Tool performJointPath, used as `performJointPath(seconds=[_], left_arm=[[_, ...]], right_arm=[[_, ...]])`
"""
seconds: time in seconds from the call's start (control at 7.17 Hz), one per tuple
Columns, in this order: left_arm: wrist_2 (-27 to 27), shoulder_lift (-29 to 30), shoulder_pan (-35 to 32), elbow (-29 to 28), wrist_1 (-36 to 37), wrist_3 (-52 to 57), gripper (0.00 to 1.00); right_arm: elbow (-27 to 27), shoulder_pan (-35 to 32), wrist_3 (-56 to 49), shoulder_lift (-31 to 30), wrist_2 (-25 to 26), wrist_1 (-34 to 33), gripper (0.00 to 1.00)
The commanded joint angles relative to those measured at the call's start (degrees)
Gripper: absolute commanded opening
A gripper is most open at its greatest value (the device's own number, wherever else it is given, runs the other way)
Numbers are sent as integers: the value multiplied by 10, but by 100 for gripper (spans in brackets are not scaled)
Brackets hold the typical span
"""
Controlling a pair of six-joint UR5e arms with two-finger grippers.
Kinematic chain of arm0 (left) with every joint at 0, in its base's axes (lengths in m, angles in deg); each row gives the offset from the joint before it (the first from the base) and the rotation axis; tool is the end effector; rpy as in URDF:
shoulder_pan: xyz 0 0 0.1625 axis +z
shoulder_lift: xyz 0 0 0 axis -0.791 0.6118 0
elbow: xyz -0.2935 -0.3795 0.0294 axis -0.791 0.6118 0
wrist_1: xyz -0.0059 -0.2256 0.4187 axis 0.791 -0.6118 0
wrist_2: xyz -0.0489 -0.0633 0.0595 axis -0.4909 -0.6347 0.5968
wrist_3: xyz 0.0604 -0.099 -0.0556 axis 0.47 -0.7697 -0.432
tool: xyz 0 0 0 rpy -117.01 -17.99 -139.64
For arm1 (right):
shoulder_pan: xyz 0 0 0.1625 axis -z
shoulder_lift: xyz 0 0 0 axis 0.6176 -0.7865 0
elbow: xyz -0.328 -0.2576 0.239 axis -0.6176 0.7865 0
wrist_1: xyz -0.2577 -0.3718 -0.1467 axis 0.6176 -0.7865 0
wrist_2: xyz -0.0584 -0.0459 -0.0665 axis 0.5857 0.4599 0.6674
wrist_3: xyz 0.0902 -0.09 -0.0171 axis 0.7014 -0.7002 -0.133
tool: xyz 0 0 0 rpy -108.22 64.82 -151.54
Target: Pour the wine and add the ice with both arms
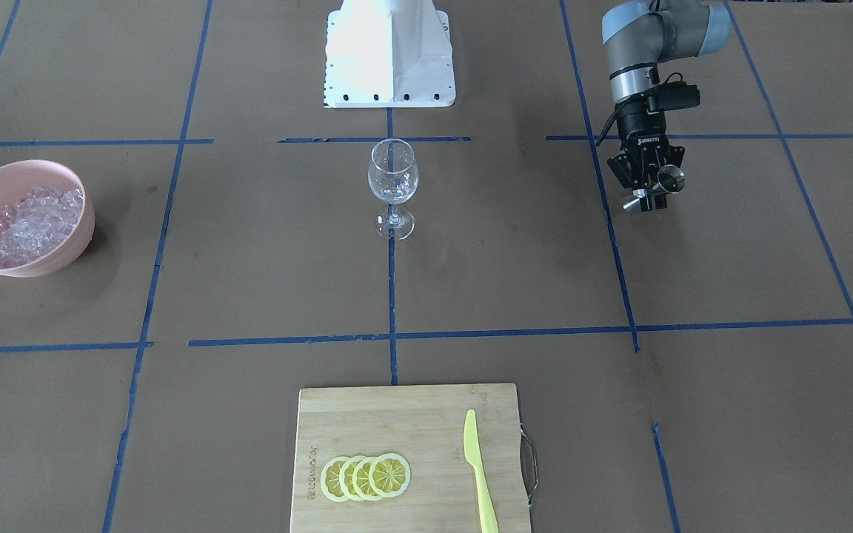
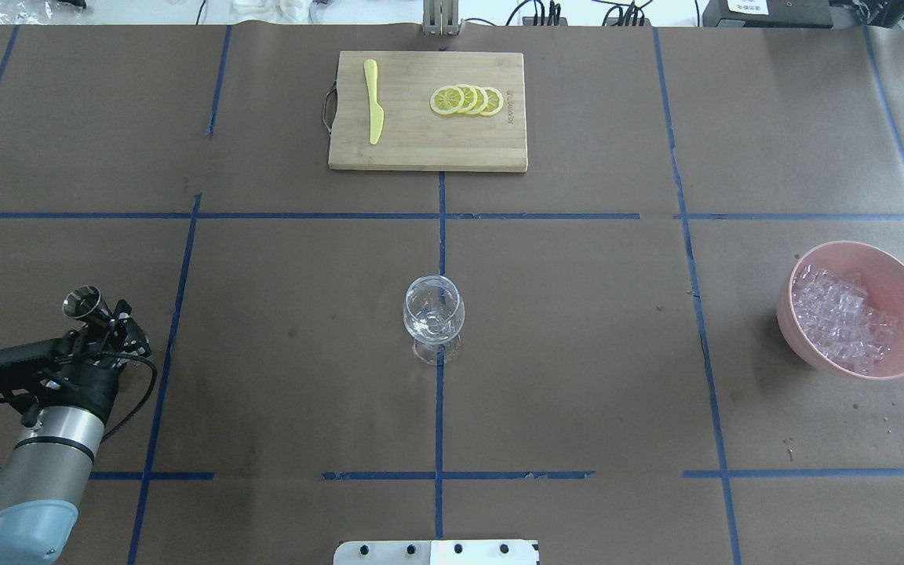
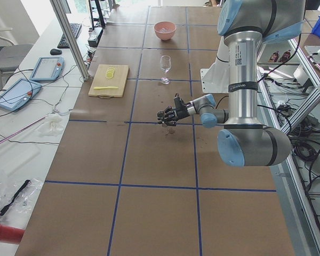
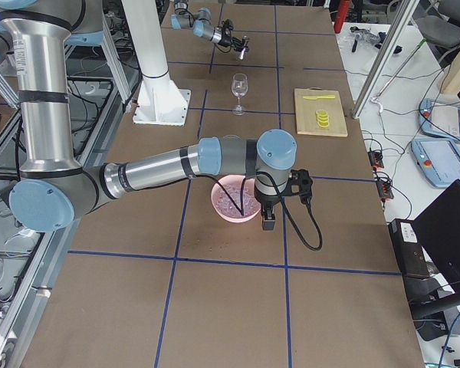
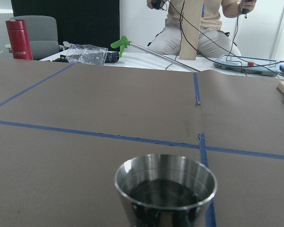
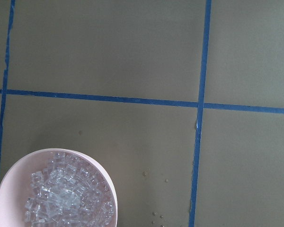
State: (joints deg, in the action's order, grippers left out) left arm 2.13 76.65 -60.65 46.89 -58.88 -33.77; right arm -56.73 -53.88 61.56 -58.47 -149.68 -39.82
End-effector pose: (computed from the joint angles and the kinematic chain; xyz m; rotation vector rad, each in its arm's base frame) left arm 0.4452 -0.3124 0.5443 0.9910 0.6631 -0.6724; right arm 0.0551 -0.5495 0.5927 0.0565 -0.8603 -0.0483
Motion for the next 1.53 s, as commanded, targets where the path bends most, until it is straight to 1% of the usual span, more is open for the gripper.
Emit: performJointPath(seconds=[0.0, 0.14, 0.42, 0.56, 0.7, 0.98, 1.12, 1.26, 1.4], left_arm=[[26, 1, -30, 16, -1, 19, 0], [48, 3, -35, 16, -2, 25, 0], [52, 40, -55, 12, -6, 88, 0], [52, 69, -64, 17, -7, 145, 0], [51, 90, -68, 30, -20, 234, 0], [49, 110, -68, 25, -127, 342, 0], [49, 131, -69, 24, -175, 383, 0], [47, 144, -68, 24, -190, 406, 0], [47, 165, -69, 24, -210, 454, 0]], right_arm=[[0, 0, 0, -1, -3, 0, 100], [0, 0, 0, -3, -9, 0, 100], [-1, 0, 0, -4, -10, -1, 100], [-2, 0, 0, -3, -10, -3, 100], [-5, 0, 0, 0, -16, -17, 100], [-4, 0, 0, 1, -22, -19, 100], [-3, 0, 0, 1, -22, -19, 100], [-1, 0, 0, 4, -22, -19, 100], [-1, 0, 0, 5, -22, -19, 100]])
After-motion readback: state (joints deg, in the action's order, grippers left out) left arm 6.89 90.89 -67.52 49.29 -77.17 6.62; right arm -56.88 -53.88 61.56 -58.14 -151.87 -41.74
